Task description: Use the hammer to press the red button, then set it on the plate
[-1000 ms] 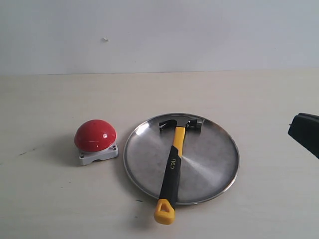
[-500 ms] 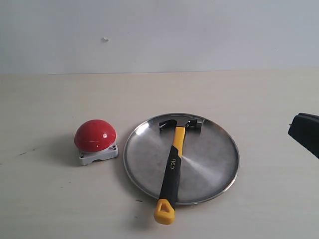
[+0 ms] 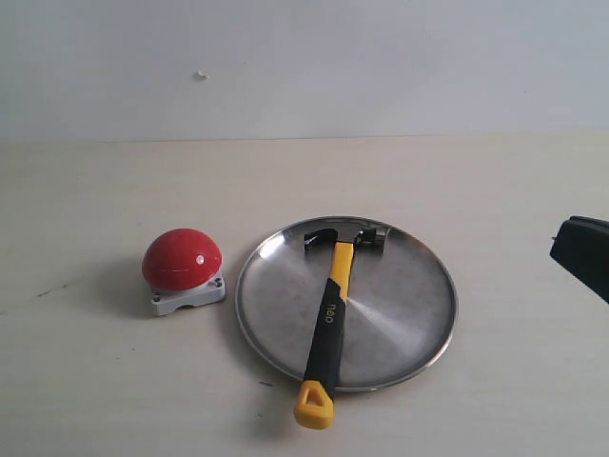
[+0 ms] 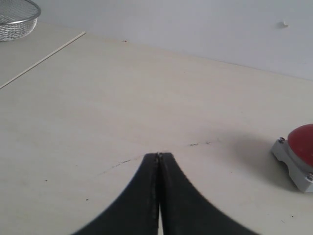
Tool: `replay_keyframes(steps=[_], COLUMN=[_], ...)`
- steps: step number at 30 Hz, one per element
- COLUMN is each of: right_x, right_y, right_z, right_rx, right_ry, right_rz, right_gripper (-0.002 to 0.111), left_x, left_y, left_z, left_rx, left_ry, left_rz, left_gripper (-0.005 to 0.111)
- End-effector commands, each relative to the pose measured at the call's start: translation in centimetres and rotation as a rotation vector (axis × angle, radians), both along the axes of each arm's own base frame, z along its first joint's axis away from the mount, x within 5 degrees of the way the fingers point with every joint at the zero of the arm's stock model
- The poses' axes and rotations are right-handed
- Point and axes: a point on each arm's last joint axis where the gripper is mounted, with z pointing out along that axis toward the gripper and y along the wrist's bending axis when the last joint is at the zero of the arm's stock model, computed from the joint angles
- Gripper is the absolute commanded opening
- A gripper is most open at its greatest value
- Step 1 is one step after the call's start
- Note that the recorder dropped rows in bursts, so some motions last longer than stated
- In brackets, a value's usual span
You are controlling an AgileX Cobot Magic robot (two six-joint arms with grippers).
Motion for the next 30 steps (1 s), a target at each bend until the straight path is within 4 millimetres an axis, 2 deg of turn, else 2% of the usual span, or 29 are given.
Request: replay_keyframes(steps=[1,5,10,14,22,27,30], right_x=[-0.2,-0.7,-1.4,-1.7,-1.7,-2.7,-2.9], right_y=[-0.1,-1.2,-3.3,-4.2,-4.4,-4.8,-5.8], right_z=[0.0,0.8,1.7,2.0,2.0,2.3,2.2], right_rx=[0.002,0.051,0.093,0.097,0.089,0.106,0.133], right_ry=[-0.016,-0.084,-0.199,-0.245,-0.249,-0.308,-0.299], right_rz=[0.0,-0.066,-0.276,-0.4,-0.438,-0.469,-0.575], right_gripper=[0.0,0.0,0.0,0.0,0.0,0.0,0.0], left_x=[0.0,0.0,0.0,0.0,0.0,0.0,0.0], left_y=[0.0,0.0,0.0,0.0,0.0,0.0,0.0], left_z=[0.0,0.0,0.0,0.0,0.0,0.0,0.0], left_rx=[0.007,0.007,0.007,0.007,0.007,0.007,0.007], left_ry=[-0.005,-0.005,-0.005,-0.005,-0.005,-0.005,-0.005], left_rz=[0.002,0.002,0.002,0.002,0.002,0.002,0.002], left_gripper=[0.0,0.0,0.0,0.0,0.0,0.0,0.0])
